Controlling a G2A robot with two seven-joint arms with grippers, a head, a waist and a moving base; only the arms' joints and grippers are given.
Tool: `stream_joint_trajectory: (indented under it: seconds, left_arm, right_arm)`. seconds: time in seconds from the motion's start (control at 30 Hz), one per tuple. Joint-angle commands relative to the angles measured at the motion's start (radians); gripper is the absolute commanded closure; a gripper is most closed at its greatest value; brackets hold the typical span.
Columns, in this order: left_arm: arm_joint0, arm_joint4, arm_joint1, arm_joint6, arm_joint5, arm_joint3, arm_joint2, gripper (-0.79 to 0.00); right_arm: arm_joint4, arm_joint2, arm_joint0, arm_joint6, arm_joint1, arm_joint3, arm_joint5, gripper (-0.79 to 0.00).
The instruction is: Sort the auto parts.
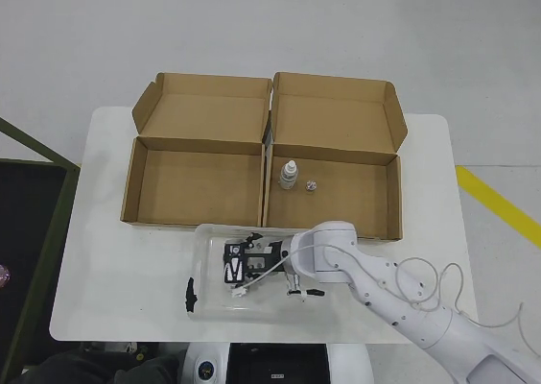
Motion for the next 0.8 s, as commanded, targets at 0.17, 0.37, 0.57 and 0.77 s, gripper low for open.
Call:
stream_joint_trajectory:
  seconds: [0.17,0.37,0.57,0.77]
  left_arm:
    - [0.000,0.000,0.000,0.000,0.000,0.000,0.000,-0.785]
    - [0.000,0.000,0.000,0.000,0.000,0.000,0.000,-0.785]
    - [0.000,0.000,0.000,0.000,0.000,0.000,0.000,-0.785]
    - [0.000,0.000,0.000,0.000,0.000,0.000,0.000,-0.785]
  right_arm:
    - [0.012,0.026,-0.013,-0.021,0.004,-0.043,-0.023,0.000]
    - [0.013,0.059,-0.028,-0.035,0.011,-0.088,-0.035,0.000]
    - [0.010,0.092,-0.039,-0.042,0.017,-0.130,-0.044,0.000]
    - [0.010,0.128,-0.041,-0.046,0.022,-0.160,-0.047,0.000]
